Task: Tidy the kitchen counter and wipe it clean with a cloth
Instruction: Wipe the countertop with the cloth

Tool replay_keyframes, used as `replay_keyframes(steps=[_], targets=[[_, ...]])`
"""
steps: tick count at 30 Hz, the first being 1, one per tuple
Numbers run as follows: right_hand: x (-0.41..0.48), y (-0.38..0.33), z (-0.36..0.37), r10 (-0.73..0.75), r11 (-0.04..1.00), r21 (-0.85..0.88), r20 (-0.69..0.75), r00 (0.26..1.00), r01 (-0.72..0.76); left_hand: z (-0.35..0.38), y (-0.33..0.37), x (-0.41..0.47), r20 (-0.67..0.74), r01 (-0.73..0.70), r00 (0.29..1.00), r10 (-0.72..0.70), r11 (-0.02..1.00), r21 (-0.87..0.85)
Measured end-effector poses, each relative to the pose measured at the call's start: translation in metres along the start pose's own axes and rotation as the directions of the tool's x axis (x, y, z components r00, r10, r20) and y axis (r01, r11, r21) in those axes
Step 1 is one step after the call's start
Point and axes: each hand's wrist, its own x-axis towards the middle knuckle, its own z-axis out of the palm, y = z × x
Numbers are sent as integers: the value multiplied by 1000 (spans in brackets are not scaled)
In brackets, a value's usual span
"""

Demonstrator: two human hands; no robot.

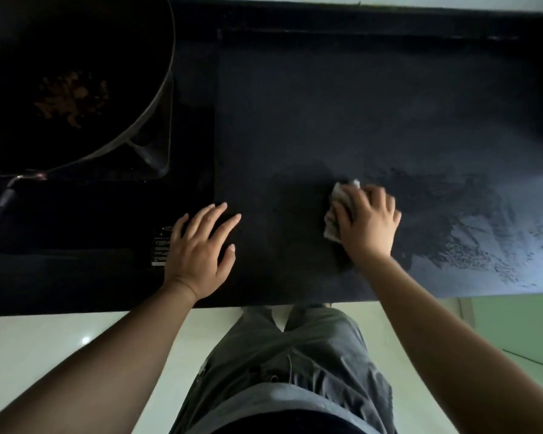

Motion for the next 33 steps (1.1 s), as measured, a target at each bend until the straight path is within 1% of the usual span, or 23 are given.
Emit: replay_keyframes(steps=[1,2,3,5,9,12,16,18,21,23,25,26,28,30,31,33], targets=[[11,-1,0,70,998,6,-6,998,-70,0,0,-1,0,-1,1000,1,1000,3],[19,-4,3,108,994,-4,-7,994,-108,0,0,-1,1,0,1000,0,1000,10],[22,-9,6,110,994,-20,-2,994,-110,1,1,-2,2,-2,1000,2,1000,19],[16,-19,9,64,998,-19,18,998,-64,1,1,-2,-1,-8,1000,8,1000,25],[-30,-21,4,-109,994,-1,56,992,110,-1,3,-3,2,-13,1000,13,1000,17],[-58,-1,-5,-163,987,23,98,982,161,-2,7,-5,31,-2,1000,1,1000,15],[-55,44,-21,-116,993,6,63,991,115,-3,20,-5,70,75,995,-75,997,-5],[-40,63,-28,-55,999,3,31,998,54,-5,31,-3,73,145,987,-146,989,11],[-11,73,-33,52,998,26,35,998,-53,-8,59,-3,74,257,964,-257,966,3],[-1,71,-31,62,998,20,64,996,-64,-6,84,-8,81,294,953,-293,956,-8],[-1,73,-32,23,999,33,97,995,-26,-3,115,-16,82,292,954,-288,955,-41],[-5,77,-34,-22,999,49,109,994,16,-1,131,-20,85,289,955,-283,955,-66],[-17,91,-41,-158,987,62,124,980,151,5,161,-28,94,300,952,-291,949,-98],[-28,111,-47,-281,960,57,131,951,276,12,185,-30,103,339,939,-328,935,-106],[-30,122,-50,-318,948,56,132,939,313,15,194,-30,107,363,930,-353,926,-102],[-26,143,-55,-332,943,50,125,935,329,20,206,-26,112,406,911,-397,911,-70]])
